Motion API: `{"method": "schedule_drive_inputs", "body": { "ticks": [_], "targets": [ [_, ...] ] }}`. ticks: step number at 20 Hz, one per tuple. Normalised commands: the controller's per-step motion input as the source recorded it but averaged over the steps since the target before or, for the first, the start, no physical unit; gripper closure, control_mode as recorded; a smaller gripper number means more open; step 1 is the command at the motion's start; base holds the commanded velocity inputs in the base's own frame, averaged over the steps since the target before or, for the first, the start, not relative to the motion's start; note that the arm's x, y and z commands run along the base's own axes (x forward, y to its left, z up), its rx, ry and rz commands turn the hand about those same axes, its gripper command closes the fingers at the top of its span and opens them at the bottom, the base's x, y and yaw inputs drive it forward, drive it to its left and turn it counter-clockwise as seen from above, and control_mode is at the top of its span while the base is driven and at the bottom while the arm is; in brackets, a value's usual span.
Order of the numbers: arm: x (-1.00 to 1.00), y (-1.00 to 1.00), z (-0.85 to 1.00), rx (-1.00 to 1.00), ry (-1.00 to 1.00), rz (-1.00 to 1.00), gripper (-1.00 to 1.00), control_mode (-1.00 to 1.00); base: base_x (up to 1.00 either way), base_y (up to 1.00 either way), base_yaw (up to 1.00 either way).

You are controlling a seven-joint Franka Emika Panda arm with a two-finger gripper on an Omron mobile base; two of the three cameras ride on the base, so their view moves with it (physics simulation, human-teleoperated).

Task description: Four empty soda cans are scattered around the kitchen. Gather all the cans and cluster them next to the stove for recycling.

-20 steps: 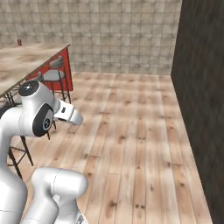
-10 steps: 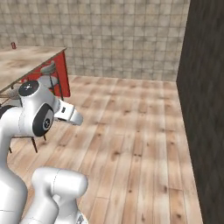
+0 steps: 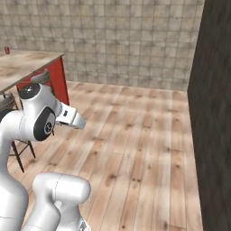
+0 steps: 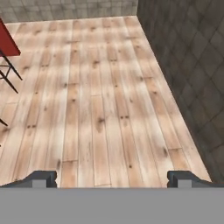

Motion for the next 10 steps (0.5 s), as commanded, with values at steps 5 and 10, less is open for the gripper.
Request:
{"method": "schedule_drive_inputs", "body": {
  "ticks": [5,10],
  "targets": [
    [0.00,0.00,0.00,0.00,0.00,0.00,-1.00,1.00,0.94,-0.42,0.13],
    [0.00,0.00,0.00,0.00,0.00,0.00,-1.00,1.00,0.94,-0.42,0.13]
  ]
}}
